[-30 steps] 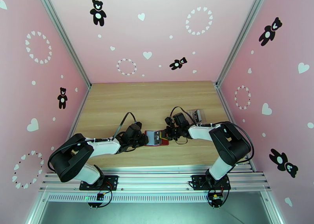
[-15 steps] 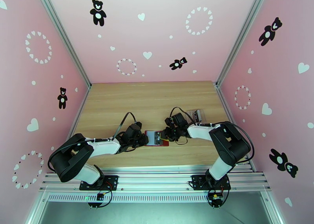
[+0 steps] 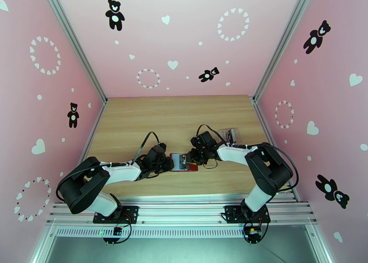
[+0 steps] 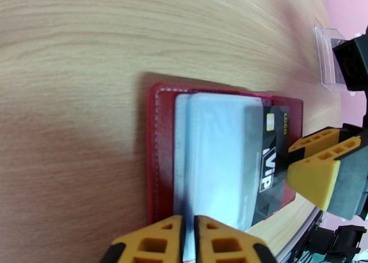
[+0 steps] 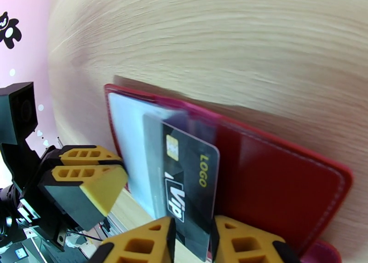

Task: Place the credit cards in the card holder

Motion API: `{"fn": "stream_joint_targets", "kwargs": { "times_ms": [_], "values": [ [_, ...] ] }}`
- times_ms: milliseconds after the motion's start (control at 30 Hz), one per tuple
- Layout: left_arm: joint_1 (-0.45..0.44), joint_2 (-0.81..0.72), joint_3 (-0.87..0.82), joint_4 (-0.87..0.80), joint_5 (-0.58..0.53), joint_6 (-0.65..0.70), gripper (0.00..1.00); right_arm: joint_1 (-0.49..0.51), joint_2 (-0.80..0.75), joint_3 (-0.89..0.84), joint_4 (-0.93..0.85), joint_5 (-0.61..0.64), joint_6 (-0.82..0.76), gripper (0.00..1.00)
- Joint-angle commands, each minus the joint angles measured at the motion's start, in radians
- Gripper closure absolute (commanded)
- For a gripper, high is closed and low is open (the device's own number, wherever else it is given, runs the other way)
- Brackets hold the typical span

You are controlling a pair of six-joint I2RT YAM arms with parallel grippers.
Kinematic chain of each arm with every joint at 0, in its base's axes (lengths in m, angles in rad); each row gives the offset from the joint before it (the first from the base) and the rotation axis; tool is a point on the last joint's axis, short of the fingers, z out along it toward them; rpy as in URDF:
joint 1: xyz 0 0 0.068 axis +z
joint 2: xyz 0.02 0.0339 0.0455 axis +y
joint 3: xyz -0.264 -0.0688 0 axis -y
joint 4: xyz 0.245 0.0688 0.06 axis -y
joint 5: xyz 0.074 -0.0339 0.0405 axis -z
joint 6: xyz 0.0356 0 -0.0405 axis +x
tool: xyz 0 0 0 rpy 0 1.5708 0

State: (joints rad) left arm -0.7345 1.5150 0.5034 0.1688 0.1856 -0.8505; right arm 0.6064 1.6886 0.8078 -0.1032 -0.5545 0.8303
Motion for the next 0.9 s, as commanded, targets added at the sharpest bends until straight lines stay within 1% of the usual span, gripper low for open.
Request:
{"fn": "stream_joint_targets", "kwargs": {
  "times_ms": [0, 267, 633, 800, 867],
  "values": [
    [-0.005, 0.033, -0.006, -0.068, -0.024, 0.001, 0.85, 0.025, 0.033, 0.038, -0.027, 0.024, 0.008, 0.72],
    [-0.007, 0.028, -0.009, -0.065, -0.022, -0.002, 0.85, 0.068, 0.080, 0.081, -0.020, 0.034, 0.026, 0.72],
    [-0.008, -0.002, -0.023, -0.053, -0.014, -0.005, 0.83, 0.110, 0.102, 0.116, -0.018, 0.034, 0.035, 0.73],
    [-0.008, -0.031, -0.024, -0.070, -0.023, -0.004, 0.81, 0.110, 0.088, 0.119, -0.051, 0.069, 0.018, 0.73],
    [-0.007, -0.053, -0.023, -0.085, -0.029, -0.002, 0.77, 0.110, 0.081, 0.120, -0.057, 0.073, 0.016, 0.73]
  ]
}}
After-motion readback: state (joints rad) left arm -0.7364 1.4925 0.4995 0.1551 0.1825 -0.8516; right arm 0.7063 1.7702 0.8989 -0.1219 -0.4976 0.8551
